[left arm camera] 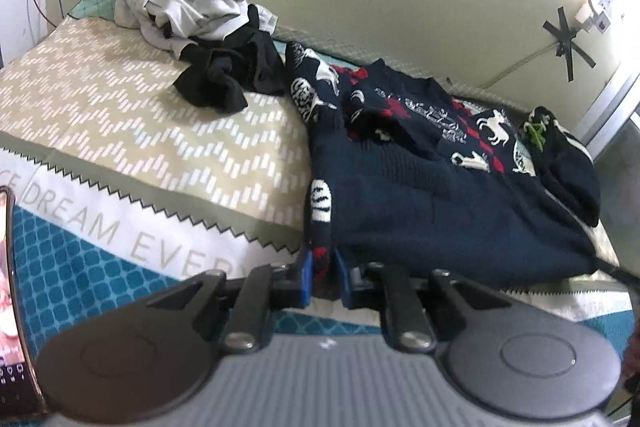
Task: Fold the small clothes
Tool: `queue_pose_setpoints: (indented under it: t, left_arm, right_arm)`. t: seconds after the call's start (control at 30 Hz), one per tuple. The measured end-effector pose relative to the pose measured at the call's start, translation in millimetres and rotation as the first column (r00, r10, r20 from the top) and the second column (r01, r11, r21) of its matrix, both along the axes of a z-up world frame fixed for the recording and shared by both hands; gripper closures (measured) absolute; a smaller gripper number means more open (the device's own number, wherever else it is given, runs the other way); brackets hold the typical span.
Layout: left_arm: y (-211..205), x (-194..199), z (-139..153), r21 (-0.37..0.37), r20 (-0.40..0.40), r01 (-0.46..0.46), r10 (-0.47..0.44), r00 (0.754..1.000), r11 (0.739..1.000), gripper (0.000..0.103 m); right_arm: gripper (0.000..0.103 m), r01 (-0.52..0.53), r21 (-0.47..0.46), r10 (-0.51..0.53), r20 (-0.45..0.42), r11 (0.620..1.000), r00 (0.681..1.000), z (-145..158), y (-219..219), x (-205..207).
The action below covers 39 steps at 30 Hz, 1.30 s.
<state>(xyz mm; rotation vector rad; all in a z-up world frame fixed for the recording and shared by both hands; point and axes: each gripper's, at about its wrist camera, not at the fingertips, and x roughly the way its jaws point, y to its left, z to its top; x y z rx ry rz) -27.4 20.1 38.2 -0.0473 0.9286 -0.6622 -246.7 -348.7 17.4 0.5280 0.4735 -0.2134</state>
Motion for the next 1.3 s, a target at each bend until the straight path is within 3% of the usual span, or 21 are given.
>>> queue_pose_setpoints:
  t: [0.1,0.17,0.23,0.3,0.37,0.4,0.53,0.63,0.7,0.77,0.9,1.07,1.2,1.27,1.3]
  left_arm:
    - [5,0,-5,-0.005,-0.018,-0.005,0.005,1.000,1.000,0.091]
    - [6,1,-10,-0.005,-0.031,-0.006,0.006,0.999,1.000,0.091]
    - [3,2,-18,0.014,-0.051,-0.006,0.007,0.999,1.000,0.087]
    - [3,0,-21,0.032,-0.043,-0.002,0.004,0.999,0.999,0.078]
    - [9,-3,-15,0.025,-0.030,-0.002,0.003,1.000,1.000,0.073]
    - [15,-3,-9,0.018,-0.012,-0.002,0.003,1.000,1.000,0.072]
    - [30,7,27,0.020,0.096,-0.055,0.053,0.994,0.998,0.069]
    - [13,30,61,0.012,0.177,-0.042,0.039,0.983,0.999,0.063]
    - [-19,49,81,0.022,0.252,0.005,-0.011,0.968,1.000,0.051]
    - [-58,76,90,0.035,0.282,0.057,-0.065,0.957,0.998,0.049]
    - [-148,153,80,0.025,0.190,0.181,-0.182,0.965,0.983,0.047]
    - [-245,223,32,0.114,0.086,0.190,-0.200,0.976,0.975,0.044]
    - [-285,249,-12,0.218,0.042,0.175,-0.188,0.981,0.960,0.040]
    - [-291,253,-29,0.253,0.028,0.174,-0.187,0.982,0.952,0.047]
    - [-292,254,-35,0.261,0.022,0.177,-0.190,0.982,0.949,0.060]
  right_arm:
    - [0.098,0.003,-0.049,-0.004,-0.024,0.999,1.000,10,2,-8]
    - [0.098,-0.012,-0.058,0.006,-0.093,0.998,0.996,-2,7,-3]
    - [0.097,-0.015,-0.032,0.010,-0.148,0.999,0.989,-20,7,3]
    - [0.095,0.003,0.028,0.000,-0.109,1.000,0.994,-24,-2,-2]
    - [0.070,0.013,0.068,-0.007,-0.087,0.998,0.996,-24,-9,-8]
    - [0.034,0.032,0.071,-0.026,-0.074,0.997,0.997,-22,-13,-13]
    - [0.038,0.085,0.050,-0.084,-0.005,0.995,0.996,2,-30,-23]
    - [0.038,0.064,0.064,-0.066,0.034,0.996,0.997,28,-52,-6]
    - [0.038,0.018,0.038,-0.020,0.053,0.999,0.998,48,-65,22]
    - [0.038,-0.033,0.011,0.033,0.053,0.999,0.998,66,-77,63]
    - [0.038,-0.142,-0.008,0.142,0.004,0.990,0.990,75,-100,170]
    - [0.036,-0.206,0.065,0.213,-0.125,0.976,0.969,37,-124,316]
    - [0.032,-0.238,0.090,0.251,-0.198,0.967,0.947,-2,-131,382]
    - [0.038,-0.249,0.113,0.269,-0.231,0.962,0.935,-19,-128,402]
    - [0.054,-0.267,0.120,0.289,-0.246,0.956,0.925,-27,-124,409]
